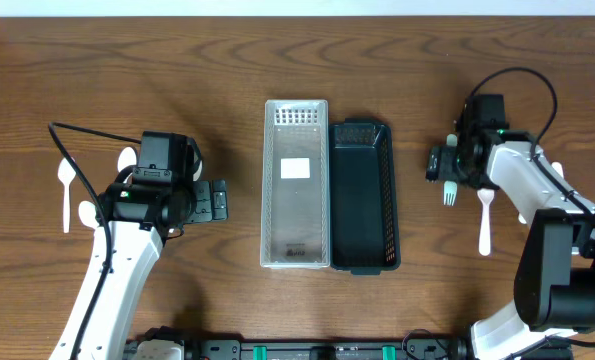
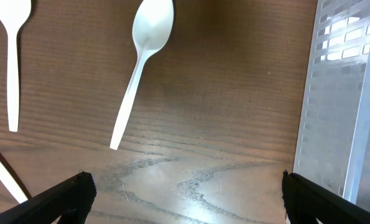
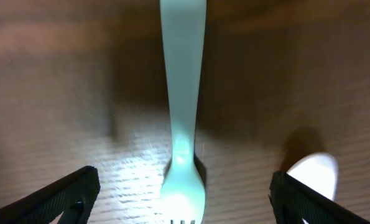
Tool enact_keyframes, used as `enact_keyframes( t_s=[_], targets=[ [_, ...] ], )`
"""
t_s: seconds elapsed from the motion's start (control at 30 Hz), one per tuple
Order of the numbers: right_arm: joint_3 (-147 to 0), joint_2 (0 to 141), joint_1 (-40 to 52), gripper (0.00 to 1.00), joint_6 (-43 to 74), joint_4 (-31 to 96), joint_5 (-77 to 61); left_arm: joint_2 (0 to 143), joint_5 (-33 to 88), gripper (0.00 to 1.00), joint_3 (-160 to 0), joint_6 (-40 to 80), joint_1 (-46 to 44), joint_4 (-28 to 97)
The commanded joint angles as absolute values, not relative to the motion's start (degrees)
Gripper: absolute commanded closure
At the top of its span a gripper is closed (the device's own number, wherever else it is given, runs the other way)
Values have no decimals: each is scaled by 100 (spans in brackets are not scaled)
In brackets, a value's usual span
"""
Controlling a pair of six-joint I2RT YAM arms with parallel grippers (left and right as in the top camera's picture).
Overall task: Pack container
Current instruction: 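Move the right gripper over the pale green spork and grasp it, then carry the green spork into the black basket and release it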
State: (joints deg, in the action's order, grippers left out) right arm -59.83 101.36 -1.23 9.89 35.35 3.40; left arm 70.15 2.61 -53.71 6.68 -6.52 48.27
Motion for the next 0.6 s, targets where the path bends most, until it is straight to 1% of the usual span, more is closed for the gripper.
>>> enact_keyframes(
  t_s=[0.0, 0.1, 0.23, 0.3, 0.43, 0.47, 0.57],
  targets=[
    [-5725, 10127, -110, 10, 1090, 3435, 316, 7019, 242, 2, -5435, 720, -652, 4882],
    [-5601, 10127, -110, 11, 1090, 3356, 316, 7019, 242, 2, -5435, 720, -652, 4880],
    [-5522, 10127, -110, 18, 1090, 3334, 316, 7019, 242, 2, -5435, 718, -652, 4882],
    [-5489, 10127, -110, 22, 1090, 3319, 314, 7019, 242, 2, -5435, 718, -652, 4882],
    [-5472, 10127, -110, 34, 1107, 3315, 314, 7019, 242, 2, -5435, 720, -652, 4882],
    [-5472, 10127, -110, 35, 1127, 3310, 314, 7019, 242, 2, -5435, 720, -652, 4882],
    [-5472, 10127, -110, 45, 1138, 3293, 314, 7019, 242, 2, -5435, 718, -652, 4882]
  ],
)
